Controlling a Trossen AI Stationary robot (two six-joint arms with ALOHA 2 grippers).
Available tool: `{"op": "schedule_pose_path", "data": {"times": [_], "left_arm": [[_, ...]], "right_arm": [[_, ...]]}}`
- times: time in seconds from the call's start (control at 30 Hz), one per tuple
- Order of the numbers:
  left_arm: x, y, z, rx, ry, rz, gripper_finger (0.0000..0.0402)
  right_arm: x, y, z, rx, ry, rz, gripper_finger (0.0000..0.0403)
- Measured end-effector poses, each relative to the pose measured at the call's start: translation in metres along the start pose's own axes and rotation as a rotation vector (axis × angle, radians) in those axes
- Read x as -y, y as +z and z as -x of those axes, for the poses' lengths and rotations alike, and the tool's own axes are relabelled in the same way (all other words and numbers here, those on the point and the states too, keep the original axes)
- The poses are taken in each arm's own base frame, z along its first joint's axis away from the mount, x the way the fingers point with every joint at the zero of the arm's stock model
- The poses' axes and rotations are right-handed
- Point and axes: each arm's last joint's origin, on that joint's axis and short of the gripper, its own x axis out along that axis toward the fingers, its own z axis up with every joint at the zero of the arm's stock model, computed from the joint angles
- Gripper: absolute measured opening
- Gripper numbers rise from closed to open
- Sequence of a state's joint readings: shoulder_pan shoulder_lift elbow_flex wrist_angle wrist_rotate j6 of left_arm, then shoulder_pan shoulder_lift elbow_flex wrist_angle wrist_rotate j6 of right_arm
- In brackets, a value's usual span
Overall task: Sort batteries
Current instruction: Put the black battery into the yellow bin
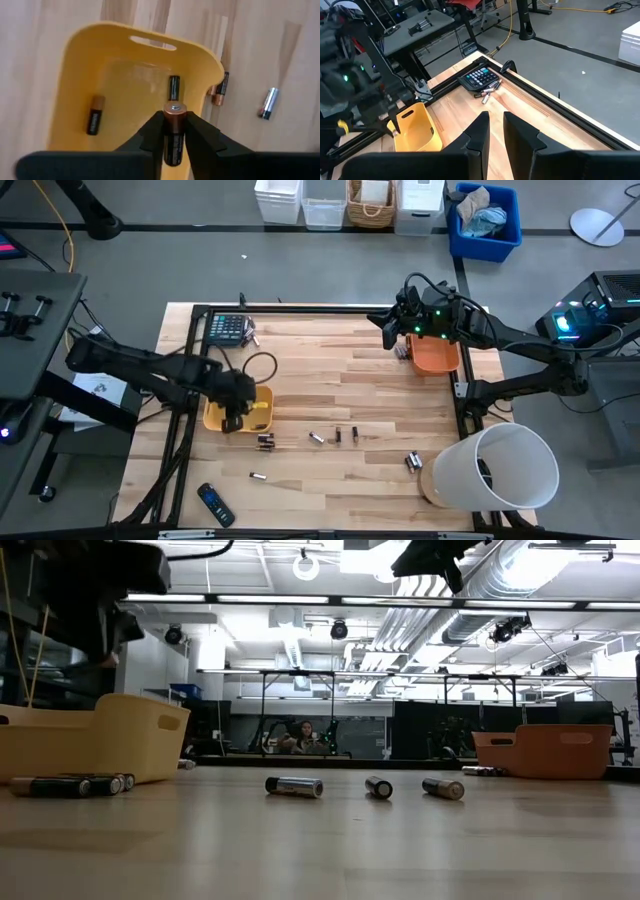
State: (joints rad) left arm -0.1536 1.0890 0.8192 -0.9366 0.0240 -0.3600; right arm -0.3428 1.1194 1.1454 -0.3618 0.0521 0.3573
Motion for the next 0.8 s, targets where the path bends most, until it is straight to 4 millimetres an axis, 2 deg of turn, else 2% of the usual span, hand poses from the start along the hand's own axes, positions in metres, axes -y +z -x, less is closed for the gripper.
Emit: {"op": "schedule_pose_path", "data": {"times": [0.13, 0.27, 0.4, 0.53, 0.63, 0.73, 0.8], "left_arm": [[0.001, 0.001, -0.014, -0.043, 0.042, -0.031, 0.0131], [-0.005, 0.02, -0.008, -0.009, 0.074, -0.11, 0.0181], [-0.014, 0.056, 0.016, 0.141, 0.092, -0.24, 0.021], [-0.021, 0.109, 0.028, 0.391, 0.122, -0.392, 0.0216], [-0.019, 0.142, 0.01, 0.403, 0.126, -0.619, 0.0217], [-0.009, 0.165, -0.026, 0.316, 0.134, -0.863, 0.0217], [-0.003, 0.177, -0.052, 0.26, 0.125, -0.965, 0.0218]], "right_arm": [[0.0, 0.0, 0.0, 0.0, 0.0, -0.001, 0.0051], [0.0, 0.001, 0.0, 0.006, 0.004, -0.018, 0.0051], [-0.002, -0.001, 0.0, -0.032, 0.078, -0.023, 0.0051], [-0.004, -0.004, 0.001, -0.086, 0.166, -0.001, 0.0051], [-0.005, -0.005, 0.002, -0.113, 0.205, -0.003, 0.0051], [-0.006, -0.003, 0.008, -0.096, 0.224, -0.005, 0.0051], [-0.007, 0.001, 0.015, -0.064, 0.246, -0.017, 0.0051]]}}
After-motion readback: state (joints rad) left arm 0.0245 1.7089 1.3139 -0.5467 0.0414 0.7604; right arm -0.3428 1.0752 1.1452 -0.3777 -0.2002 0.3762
